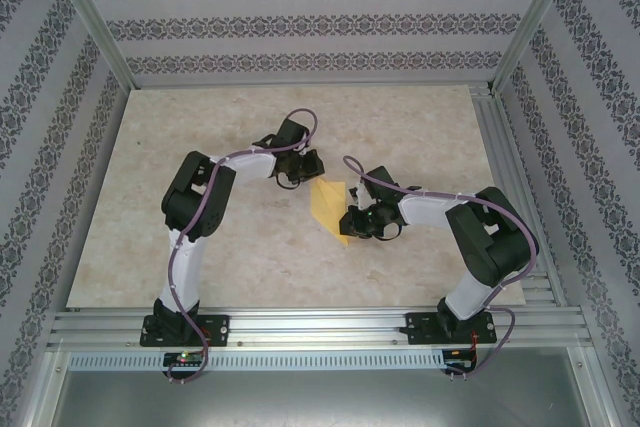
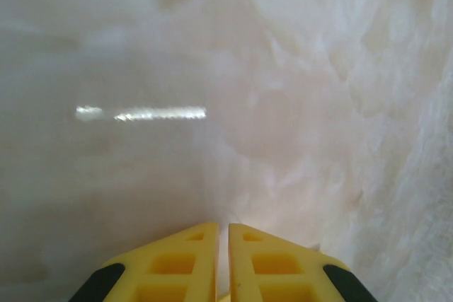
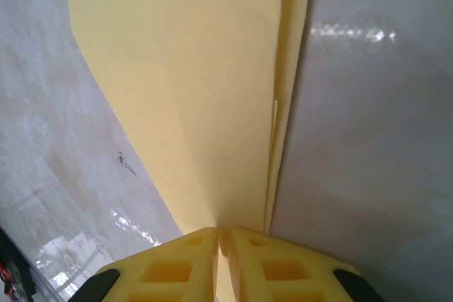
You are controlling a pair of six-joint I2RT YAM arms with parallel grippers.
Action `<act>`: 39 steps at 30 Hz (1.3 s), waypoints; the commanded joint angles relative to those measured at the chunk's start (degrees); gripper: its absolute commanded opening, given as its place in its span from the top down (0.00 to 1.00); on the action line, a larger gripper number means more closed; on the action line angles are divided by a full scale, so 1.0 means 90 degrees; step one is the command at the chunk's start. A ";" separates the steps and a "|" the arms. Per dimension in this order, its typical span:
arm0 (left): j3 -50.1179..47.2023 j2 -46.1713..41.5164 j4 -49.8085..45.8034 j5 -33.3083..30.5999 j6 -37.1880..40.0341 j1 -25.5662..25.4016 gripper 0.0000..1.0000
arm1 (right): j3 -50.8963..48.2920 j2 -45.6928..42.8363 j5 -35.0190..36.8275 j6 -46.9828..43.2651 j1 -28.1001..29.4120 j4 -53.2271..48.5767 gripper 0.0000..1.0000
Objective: Fold a paper plane with a square sheet of paper (fold left side to right side)
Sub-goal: Fourth fold the wing at the center of the table.
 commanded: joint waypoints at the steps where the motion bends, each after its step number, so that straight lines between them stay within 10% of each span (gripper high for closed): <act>1: 0.0361 -0.0102 -0.0280 -0.0172 0.0424 0.0287 0.84 | -0.0299 0.0313 0.0574 -0.0108 0.0151 -0.1189 0.85; 15: -0.1258 -0.1577 0.0452 0.0487 0.0003 -0.0745 0.85 | -0.0179 0.0380 0.0614 -0.0101 0.0153 -0.1196 0.84; 39: -0.1477 -0.0605 0.0430 0.0032 0.0039 -0.0997 0.86 | 0.0019 -0.0400 0.0109 0.0171 0.0018 -0.0818 0.84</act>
